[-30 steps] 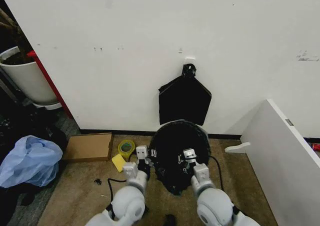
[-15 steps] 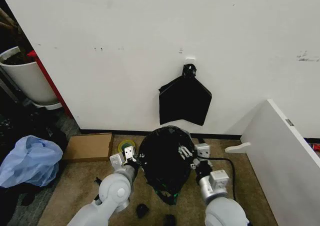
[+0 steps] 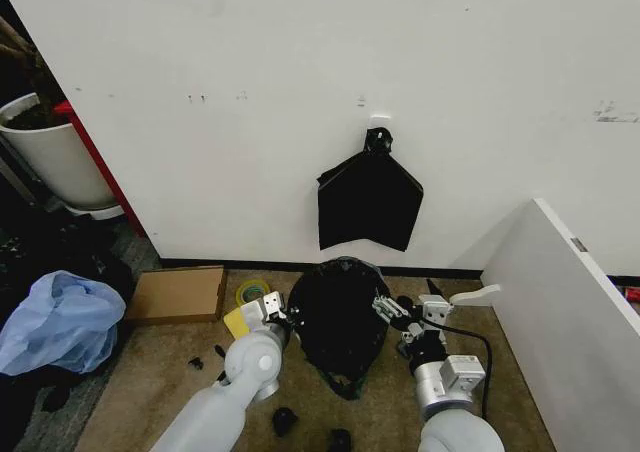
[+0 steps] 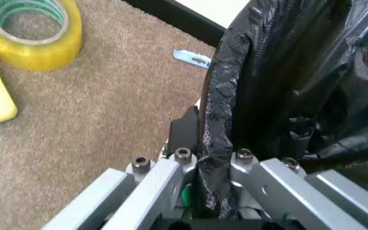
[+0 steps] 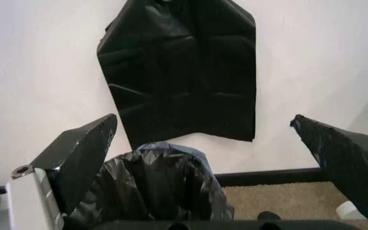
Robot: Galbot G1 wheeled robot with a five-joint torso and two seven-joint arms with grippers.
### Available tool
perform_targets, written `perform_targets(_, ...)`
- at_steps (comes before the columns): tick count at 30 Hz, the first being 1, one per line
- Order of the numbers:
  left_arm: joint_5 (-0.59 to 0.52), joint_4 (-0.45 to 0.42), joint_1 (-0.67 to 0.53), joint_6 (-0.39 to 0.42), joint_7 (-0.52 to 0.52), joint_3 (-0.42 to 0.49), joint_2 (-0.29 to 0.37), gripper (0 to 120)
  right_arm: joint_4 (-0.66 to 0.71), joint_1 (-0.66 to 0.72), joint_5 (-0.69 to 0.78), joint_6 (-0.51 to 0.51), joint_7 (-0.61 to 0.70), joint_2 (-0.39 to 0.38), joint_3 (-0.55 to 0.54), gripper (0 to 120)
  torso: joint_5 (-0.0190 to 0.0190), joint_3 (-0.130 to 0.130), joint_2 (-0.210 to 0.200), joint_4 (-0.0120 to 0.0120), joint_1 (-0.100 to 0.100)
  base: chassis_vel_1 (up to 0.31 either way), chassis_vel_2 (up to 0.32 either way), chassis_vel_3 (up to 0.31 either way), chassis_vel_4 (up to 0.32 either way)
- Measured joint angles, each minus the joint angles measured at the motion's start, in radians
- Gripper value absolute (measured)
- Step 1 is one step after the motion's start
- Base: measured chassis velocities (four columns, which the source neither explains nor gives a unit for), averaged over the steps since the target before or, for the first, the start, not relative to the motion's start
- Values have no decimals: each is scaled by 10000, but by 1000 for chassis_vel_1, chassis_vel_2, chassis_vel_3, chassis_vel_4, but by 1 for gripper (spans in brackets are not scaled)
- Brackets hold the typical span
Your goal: Place the garbage bag over the trash bin.
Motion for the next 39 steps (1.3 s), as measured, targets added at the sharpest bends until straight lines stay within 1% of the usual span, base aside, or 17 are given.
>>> perform_targets(3, 35, 196, -131, 0, -88, 71, -105, 1, -29, 17, 6, -8, 28, 33, 1, 100, 0, 0, 0, 0, 0, 0, 0, 0, 0)
perform_targets(10, 214, 323, -204, 46, -85, 123, -242, 29, -111, 67, 18, -59, 98, 73, -21, 100, 0, 0, 0, 1, 0, 0, 0, 0, 0)
perform_targets(11, 214, 323, -204, 46, -85, 123, -242, 29, -111, 67, 18, -59, 98, 73, -21, 100, 0, 0, 0, 1, 0, 0, 0, 0, 0)
perform_targets(12, 230, 284, -179, 30, -72, 119, -240, 34, -119, 54, 18, -69, 104, 84, -27, 100, 0, 0, 0, 0, 0, 0, 0, 0, 0)
perform_targets(16, 392, -148, -39, -37, 42, 101, -143, 51, -112, -45, 18, -74, 100, 165, -83, 100, 0, 0, 0, 0, 0, 0, 0, 0, 0)
perform_targets(17, 392, -148, -39, -37, 42, 101, -143, 51, -112, -45, 18, -74, 100, 165, -83, 100, 0, 0, 0, 0, 0, 0, 0, 0, 0)
perform_targets(22, 982, -706, 140, -298, 435, 94, 30, 72, -94, 27, 55, -72, 94, 218, -80, 100, 0, 0, 0, 2, 0, 0, 0, 0, 0)
perform_targets(23, 1137, -817, 183, -373, 557, 93, 72, 76, -94, 47, 77, -71, 94, 212, -64, 100, 0, 0, 0, 1, 0, 0, 0, 0, 0)
perform_targets(24, 1137, -817, 183, -373, 557, 93, 72, 76, -94, 47, 77, -71, 94, 212, -64, 100, 0, 0, 0, 1, 0, 0, 0, 0, 0)
perform_targets(28, 1444, -1200, 375, -515, 793, 95, 217, 94, -78, 34, 96, -46, 89, 205, -50, 100, 0, 0, 0, 1, 0, 0, 0, 0, 0)
perform_targets(29, 1563, -1270, 433, -585, 866, 95, 243, 97, -60, 26, 96, -39, 84, 216, -47, 100, -1, 0, 0, 0, 0, 0, 0, 0, 0)
perform_targets(31, 2097, -1476, 635, -912, 1145, 77, 319, 99, -46, 16, 89, 29, 45, 273, 20, 100, -1, 0, 0, 0, 0, 0, 0, 0, 0)
perform_targets(32, 2097, -1476, 635, -912, 1145, 77, 319, 99, -46, 16, 89, 29, 45, 273, 20, 100, -1, 0, 0, 0, 0, 0, 0, 0, 0)
perform_targets(33, 2488, -1608, 804, -1160, 1314, 20, 361, 100, -58, 8, 71, 135, -14, 306, 78, 100, -3, 0, 1, -1, 0, 0, 0, 0, 0)
perform_targets(36, 4271, -1964, 1534, -2169, 1941, -373, 524, 100, -274, -142, -29, 917, -399, 410, 368, 100, -3, 0, 0, -1, 0, 0, 0, 0, 0)
perform_targets(38, 5191, -2126, 1963, -2772, 2191, -649, 636, 100, -386, -281, -61, 1340, -605, 425, 508, 100, -2, 0, 0, 3, 0, 0, 0, 0, 0)
perform_targets(39, 5924, -2338, 2422, -3292, 2365, -857, 746, 100, -507, -450, -74, 1815, -850, 436, 662, 100, 1, -1, 1, 1, 0, 0, 0, 0, 0)
